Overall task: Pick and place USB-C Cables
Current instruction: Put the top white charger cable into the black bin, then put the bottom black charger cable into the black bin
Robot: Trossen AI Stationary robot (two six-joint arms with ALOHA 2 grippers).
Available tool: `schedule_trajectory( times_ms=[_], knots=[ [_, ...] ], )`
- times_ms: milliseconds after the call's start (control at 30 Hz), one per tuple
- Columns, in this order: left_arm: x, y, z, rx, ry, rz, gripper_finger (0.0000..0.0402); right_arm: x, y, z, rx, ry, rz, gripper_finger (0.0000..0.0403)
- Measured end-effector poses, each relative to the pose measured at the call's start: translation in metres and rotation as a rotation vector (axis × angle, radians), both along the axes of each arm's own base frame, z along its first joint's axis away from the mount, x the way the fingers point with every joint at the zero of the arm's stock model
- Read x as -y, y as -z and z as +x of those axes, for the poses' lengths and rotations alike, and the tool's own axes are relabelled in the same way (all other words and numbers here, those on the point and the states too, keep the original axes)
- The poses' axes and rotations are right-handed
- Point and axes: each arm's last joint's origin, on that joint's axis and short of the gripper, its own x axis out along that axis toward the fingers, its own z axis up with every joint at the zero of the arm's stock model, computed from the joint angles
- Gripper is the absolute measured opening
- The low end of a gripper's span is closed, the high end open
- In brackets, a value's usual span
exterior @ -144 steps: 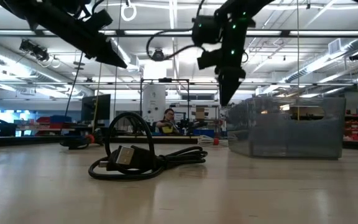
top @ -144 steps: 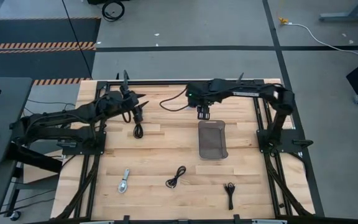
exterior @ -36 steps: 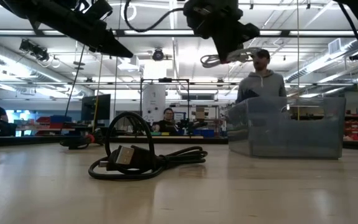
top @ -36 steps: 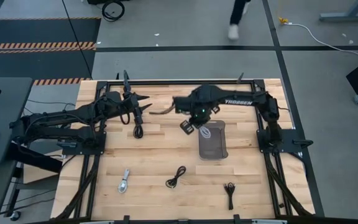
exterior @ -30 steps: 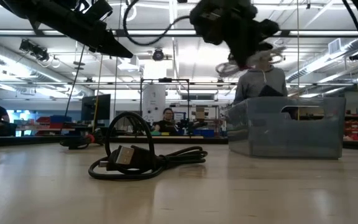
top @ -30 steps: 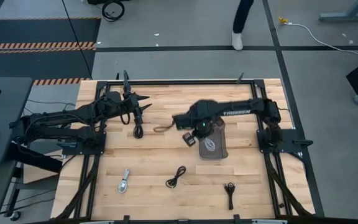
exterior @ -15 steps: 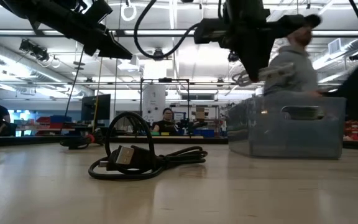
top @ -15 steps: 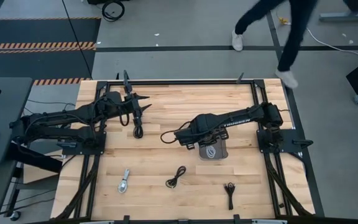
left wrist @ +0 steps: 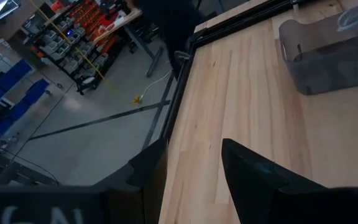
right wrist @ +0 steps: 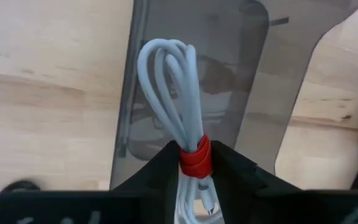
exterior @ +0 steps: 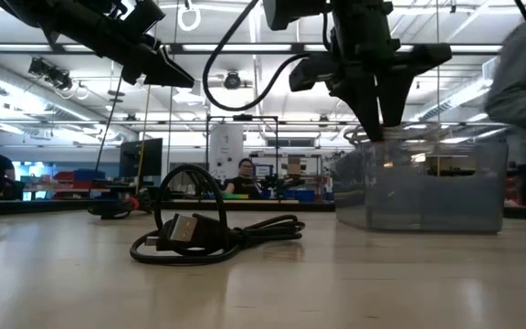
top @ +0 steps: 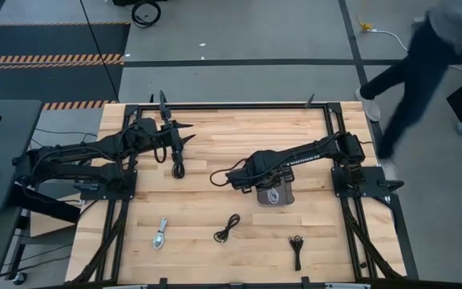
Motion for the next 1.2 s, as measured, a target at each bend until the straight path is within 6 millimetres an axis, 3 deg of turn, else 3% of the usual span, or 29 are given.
schedule_trajectory(
  times_ms=[400, 600, 733, 900, 1200],
  knots=[
    [0.0, 0.002, -0.001, -0.01, -0.01, -0.036, 0.016, 0.0, -0.002, -0.001, -0.014, -0.037, 0.002, 0.0182],
    [0.0, 0.003, -0.001, -0.015, -0.01, -0.038, 0.016, -0.001, -0.028, -0.001, -0.024, -0.094, 0.09, 0.0206],
    [0.0, 0.003, -0.001, -0.014, -0.01, -0.038, 0.016, -0.004, -0.052, 0.003, 0.07, -0.101, 0.141, 0.0211],
    [0.0, 0.003, -0.001, -0.014, -0.01, -0.037, 0.016, -0.036, -0.072, 0.002, 0.159, -0.094, 0.205, 0.0209],
    [0.0, 0.003, -0.001, -0.013, -0.012, -0.037, 0.016, -0.109, -0.064, -0.015, 0.147, -0.053, 0.304, 0.0204]
  ],
)
